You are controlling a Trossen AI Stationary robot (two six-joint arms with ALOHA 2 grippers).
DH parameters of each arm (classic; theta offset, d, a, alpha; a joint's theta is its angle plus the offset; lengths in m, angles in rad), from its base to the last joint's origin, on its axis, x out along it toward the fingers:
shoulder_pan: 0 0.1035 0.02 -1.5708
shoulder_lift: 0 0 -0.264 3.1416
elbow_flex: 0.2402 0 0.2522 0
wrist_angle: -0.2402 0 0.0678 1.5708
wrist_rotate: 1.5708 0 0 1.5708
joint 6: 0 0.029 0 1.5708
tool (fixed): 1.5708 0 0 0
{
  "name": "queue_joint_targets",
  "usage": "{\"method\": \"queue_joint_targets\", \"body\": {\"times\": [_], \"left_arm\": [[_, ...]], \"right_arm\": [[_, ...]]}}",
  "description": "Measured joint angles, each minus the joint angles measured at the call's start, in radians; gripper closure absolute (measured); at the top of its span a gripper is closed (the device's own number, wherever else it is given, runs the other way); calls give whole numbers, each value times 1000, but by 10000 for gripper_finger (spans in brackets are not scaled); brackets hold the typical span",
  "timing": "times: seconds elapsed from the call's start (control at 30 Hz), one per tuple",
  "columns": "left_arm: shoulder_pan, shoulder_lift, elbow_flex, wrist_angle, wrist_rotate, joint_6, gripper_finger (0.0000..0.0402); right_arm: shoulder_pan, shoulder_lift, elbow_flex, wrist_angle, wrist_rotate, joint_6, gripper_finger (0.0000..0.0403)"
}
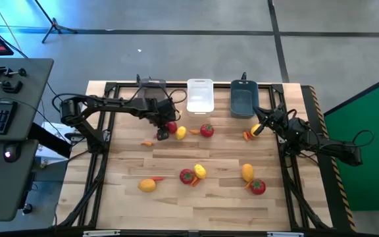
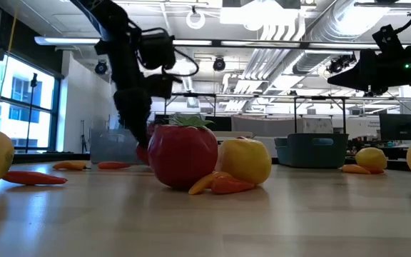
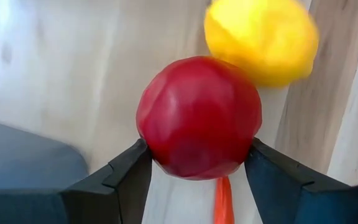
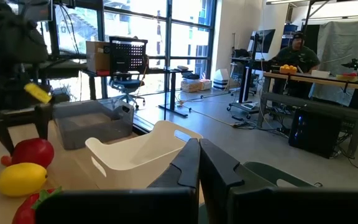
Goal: Sort produce into baskets
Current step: Put the red tomato into the white bin
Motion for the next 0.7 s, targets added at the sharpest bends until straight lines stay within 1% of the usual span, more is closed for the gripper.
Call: {"method": "queue_joint_targets", "body": {"times": [0.17, 0.3, 0.53, 0.7], "left_arm": [[19, -2, 107, -52, -11, 21, 190], [51, -3, 194, -60, -39, 17, 190], [130, 0, 292, 49, -21, -27, 190], [181, 53, 386, 99, -7, -5, 190]], "right_arm": [[0, 0, 0, 0, 0, 0, 402], [0, 0, 0, 0, 0, 0, 402], [0, 0, 0, 0, 0, 0, 402], [0, 0, 0, 0, 0, 0, 402]]}}
